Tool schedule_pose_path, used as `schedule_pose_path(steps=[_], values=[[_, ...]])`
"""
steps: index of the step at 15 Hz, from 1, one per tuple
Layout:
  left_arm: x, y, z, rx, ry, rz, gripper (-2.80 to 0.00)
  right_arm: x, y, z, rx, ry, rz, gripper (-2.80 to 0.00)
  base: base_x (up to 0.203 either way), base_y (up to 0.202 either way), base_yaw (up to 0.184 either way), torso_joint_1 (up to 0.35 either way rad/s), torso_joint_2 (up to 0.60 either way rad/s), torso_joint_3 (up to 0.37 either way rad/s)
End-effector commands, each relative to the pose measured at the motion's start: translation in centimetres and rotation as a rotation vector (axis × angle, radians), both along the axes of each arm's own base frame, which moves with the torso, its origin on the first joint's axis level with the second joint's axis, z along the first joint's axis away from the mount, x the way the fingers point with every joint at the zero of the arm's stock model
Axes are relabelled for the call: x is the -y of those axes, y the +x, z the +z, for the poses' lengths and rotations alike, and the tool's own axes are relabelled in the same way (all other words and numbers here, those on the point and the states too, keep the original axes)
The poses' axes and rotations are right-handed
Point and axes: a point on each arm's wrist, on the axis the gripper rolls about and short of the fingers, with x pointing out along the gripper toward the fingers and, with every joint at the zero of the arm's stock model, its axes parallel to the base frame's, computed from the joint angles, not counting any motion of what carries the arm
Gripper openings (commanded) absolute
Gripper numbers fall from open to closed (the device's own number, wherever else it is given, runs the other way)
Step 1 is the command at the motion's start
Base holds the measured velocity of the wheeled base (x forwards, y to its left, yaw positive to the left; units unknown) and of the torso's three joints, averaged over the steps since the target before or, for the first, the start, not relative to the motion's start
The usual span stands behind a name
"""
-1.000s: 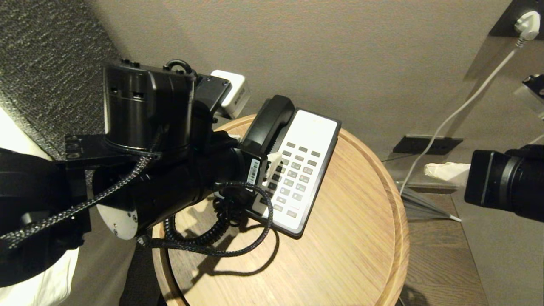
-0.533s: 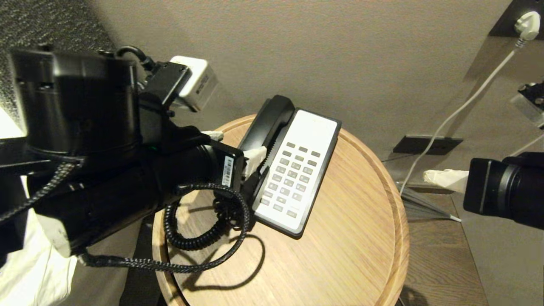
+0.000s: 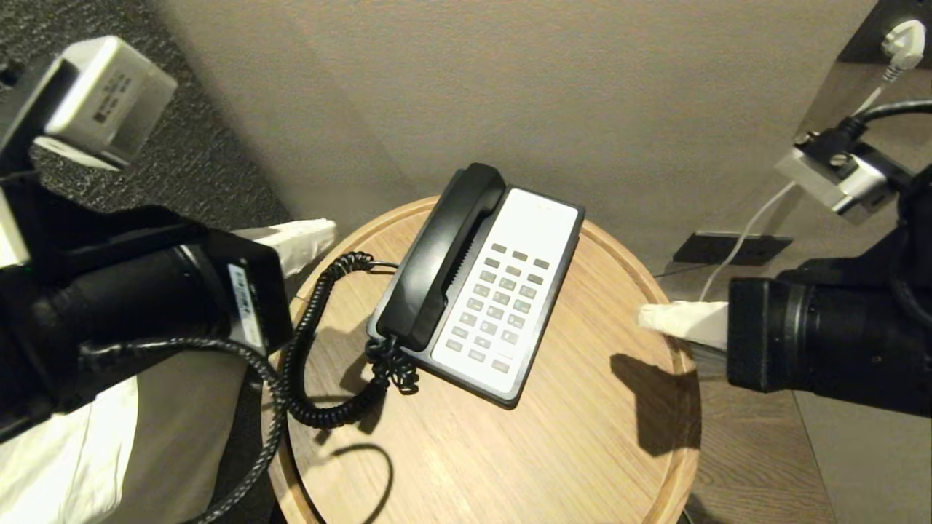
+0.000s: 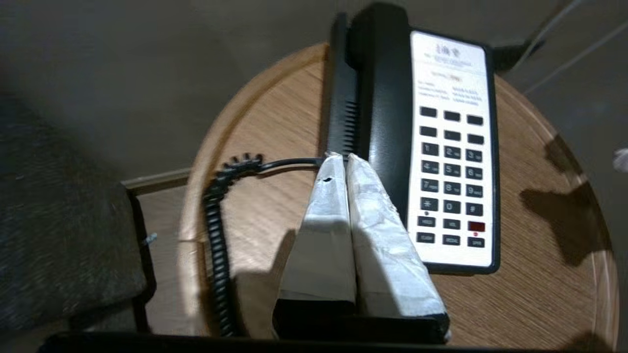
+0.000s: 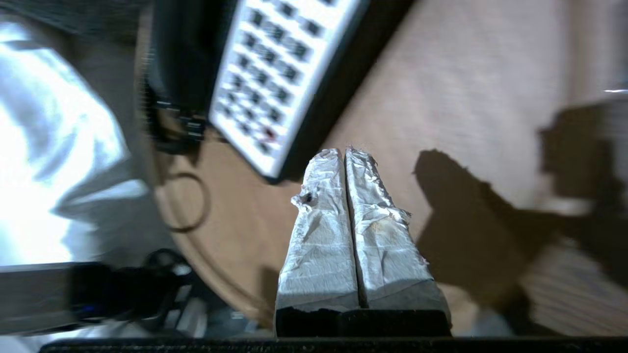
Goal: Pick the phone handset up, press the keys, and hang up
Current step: End the call using the dial pad
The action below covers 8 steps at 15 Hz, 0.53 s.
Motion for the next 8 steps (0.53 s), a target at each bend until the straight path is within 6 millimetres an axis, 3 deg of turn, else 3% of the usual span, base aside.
schedule_pose_path(steps=[1,4,8], values=[[-2.6,-2.0,0.9,0.053,-0.064,0.019,-2.80,-3.4,1.5,-0.7,-0.052,-0.009,0.025,-2.80,0.000,0.000,0.000,0.000,0.00,0.000],[-4.1,-3.2,0.9,0.077,-0.091,0.032,-2.80,-5.9,2.6,-1.6,-0.068,-0.026,0.045,-2.80,0.000,0.000,0.000,0.000,0.00,0.000],[-5.5,-4.3,0.6,0.092,-0.113,0.051,-2.80,-7.7,2.5,-2.5,-0.084,-0.047,0.082,-2.80,0.000,0.000,0.000,0.000,0.00,0.000]])
